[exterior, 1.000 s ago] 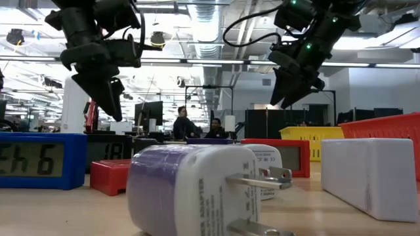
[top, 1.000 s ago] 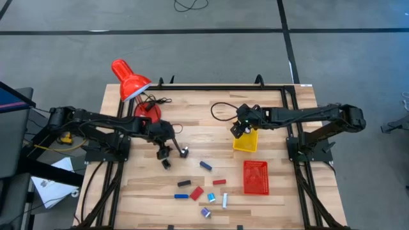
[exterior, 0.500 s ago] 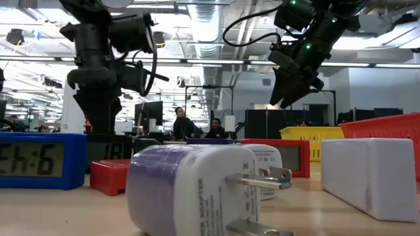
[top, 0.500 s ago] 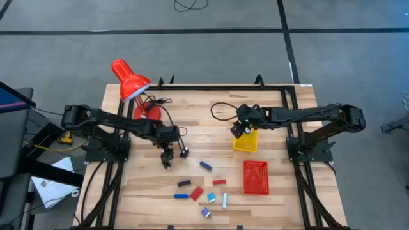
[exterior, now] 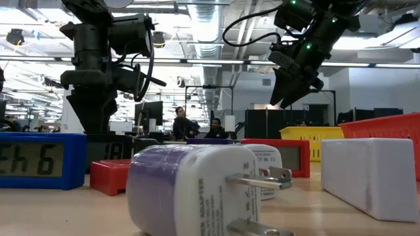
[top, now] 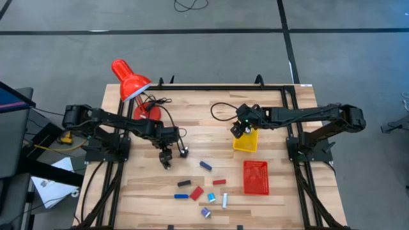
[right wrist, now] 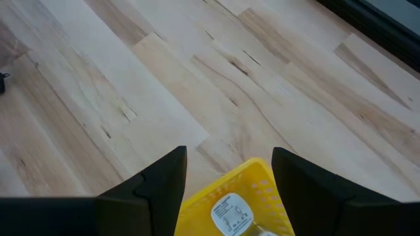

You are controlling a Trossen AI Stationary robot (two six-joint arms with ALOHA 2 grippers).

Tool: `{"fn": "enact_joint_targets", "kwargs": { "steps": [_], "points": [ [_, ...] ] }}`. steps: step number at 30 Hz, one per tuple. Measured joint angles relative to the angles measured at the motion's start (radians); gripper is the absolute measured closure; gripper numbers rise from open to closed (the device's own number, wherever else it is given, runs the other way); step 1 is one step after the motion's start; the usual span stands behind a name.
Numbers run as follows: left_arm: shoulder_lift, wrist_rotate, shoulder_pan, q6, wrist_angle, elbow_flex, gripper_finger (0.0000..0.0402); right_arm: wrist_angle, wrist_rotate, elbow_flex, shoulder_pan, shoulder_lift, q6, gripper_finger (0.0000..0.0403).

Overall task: Pick & Place Office items
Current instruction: Put the white charger adapter into the yellow bin

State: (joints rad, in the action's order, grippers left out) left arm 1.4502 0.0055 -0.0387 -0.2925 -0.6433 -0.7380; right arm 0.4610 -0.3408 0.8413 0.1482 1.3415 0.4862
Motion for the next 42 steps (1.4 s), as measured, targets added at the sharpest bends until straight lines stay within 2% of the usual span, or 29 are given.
{"fn": "enact_joint_targets", "kwargs": {
  "steps": [5, 14, 27, 30, 36, 42],
  "points": [
    [0.003, 0.0, 0.0, 0.0, 0.0, 0.0, 0.0154, 0.0, 0.0, 0.0, 0.0, 0.0, 0.0, 0.0186],
    [0.103, -0.006, 0.0, 0.004, 0.013, -0.003, 0.0185, 0.003, 0.0, 0.0, 0.0, 0.0, -0.001, 0.0186],
    [0.009, 0.002, 0.0, 0.011, 0.023, 0.001, 0.0278, 0.0, 0.0, 0.0, 0.0, 0.0, -0.023, 0.0186],
    [-0.023, 0.001, 0.0, 0.01, 0.022, 0.001, 0.0273, 0.0, 0.0, 0.0, 0.0, 0.0, -0.024, 0.0186],
    [-0.032, -0.001, 0.0, 0.023, 0.025, 0.001, 0.0218, 0.001, 0.0, 0.0, -0.004, 0.0, -0.024, 0.0186],
    [-0.004, -0.006, 0.0, 0.024, 0.035, 0.001, 0.0254, 0.001, 0.0, 0.0, -0.004, 0.0, -0.026, 0.0186]
  ]
}}
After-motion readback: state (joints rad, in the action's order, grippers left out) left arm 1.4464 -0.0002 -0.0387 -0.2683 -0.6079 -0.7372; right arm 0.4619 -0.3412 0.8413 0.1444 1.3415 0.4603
